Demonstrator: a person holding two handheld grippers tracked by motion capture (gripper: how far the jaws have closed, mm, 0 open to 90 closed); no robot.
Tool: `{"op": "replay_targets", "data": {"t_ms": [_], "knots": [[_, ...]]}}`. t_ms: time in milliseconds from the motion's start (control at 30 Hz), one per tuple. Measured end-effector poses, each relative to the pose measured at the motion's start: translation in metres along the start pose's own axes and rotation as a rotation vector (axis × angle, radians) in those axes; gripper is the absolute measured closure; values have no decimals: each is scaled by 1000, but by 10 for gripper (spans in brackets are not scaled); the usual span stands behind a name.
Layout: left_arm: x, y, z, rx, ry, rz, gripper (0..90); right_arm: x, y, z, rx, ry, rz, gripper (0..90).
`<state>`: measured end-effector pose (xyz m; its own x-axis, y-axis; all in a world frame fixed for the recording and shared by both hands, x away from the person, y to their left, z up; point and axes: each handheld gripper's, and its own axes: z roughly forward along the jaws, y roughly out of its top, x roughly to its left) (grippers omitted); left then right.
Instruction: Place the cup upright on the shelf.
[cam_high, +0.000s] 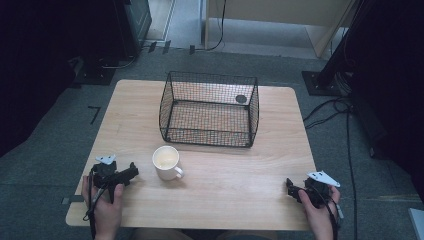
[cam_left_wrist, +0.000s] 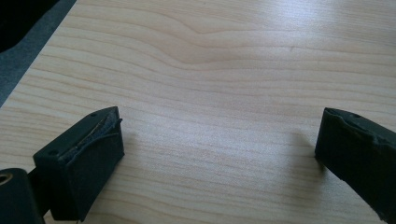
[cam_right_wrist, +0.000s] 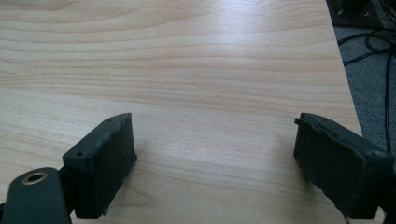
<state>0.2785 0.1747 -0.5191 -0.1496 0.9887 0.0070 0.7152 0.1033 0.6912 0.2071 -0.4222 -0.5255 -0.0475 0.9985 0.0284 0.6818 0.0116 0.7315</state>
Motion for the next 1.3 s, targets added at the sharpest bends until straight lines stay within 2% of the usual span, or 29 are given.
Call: {"op": "replay_targets", "data": {"t_ms": [300, 500, 633, 733, 1133, 1300], "knots": [[0, 0, 0, -1, 1, 0, 12, 4, 1, 0, 8, -12, 12, 123], [0, 0, 0, 0, 0, 1, 12, 21, 10, -6, 7, 15, -42, 122], [0, 0, 0, -1, 1, 0, 12, 27, 14, -9, 3, 30, -44, 122], [0, 0, 0, -1, 1, 0, 12, 35, 19, -12, 0, 40, -63, 122], [0, 0, 0, 0, 0, 0, 12, 72, 39, -22, -32, 112, -137, 122], [0, 0, 0, 0, 0, 1, 12, 87, 48, -28, -59, 143, -150, 123]]}}
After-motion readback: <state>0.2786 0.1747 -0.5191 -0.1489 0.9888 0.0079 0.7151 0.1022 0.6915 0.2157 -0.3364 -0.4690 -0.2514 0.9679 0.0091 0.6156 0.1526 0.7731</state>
